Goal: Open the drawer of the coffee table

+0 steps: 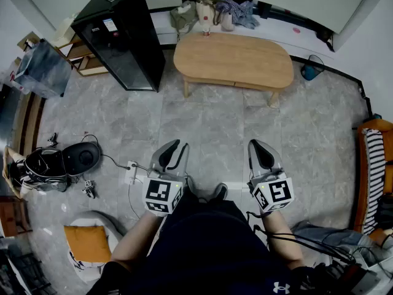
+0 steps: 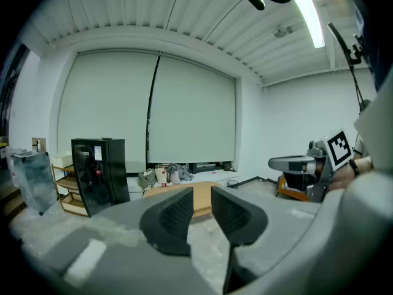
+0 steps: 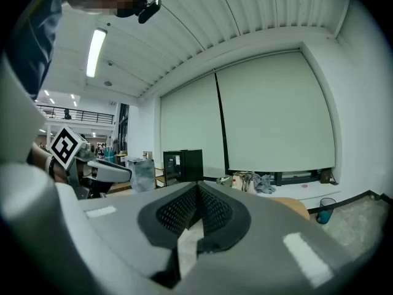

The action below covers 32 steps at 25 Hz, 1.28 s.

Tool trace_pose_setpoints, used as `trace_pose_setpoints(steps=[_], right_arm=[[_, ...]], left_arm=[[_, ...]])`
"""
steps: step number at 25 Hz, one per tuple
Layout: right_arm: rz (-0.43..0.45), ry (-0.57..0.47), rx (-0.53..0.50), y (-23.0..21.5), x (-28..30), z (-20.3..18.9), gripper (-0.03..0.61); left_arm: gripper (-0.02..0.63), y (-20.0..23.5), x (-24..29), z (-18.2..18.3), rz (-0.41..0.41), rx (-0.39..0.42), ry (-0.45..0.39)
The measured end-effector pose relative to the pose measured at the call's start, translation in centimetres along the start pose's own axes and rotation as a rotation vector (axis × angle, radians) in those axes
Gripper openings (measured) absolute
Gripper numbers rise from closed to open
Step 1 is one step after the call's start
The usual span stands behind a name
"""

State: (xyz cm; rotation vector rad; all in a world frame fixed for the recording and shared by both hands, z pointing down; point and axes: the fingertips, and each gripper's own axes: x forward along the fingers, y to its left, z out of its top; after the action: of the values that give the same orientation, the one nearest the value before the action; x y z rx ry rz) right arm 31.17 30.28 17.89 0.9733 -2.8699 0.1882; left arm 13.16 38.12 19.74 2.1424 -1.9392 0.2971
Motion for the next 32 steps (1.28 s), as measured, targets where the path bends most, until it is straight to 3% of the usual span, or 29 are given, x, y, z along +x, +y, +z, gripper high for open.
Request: trace_pose_setpoints(steps=[20, 32], right_arm=[[-0.139, 0.016, -0.005, 6.7, 7.6, 2.3, 0.003], [-0.136, 0.058, 0.041, 4.4, 11.9, 0.5, 0.003]], left_arm=[[0.101, 12.2, 0.1, 1.9, -0.103, 0.018, -0.052], [0.101, 14.2, 4.4, 1.6, -0.104, 0.025, -0.024]])
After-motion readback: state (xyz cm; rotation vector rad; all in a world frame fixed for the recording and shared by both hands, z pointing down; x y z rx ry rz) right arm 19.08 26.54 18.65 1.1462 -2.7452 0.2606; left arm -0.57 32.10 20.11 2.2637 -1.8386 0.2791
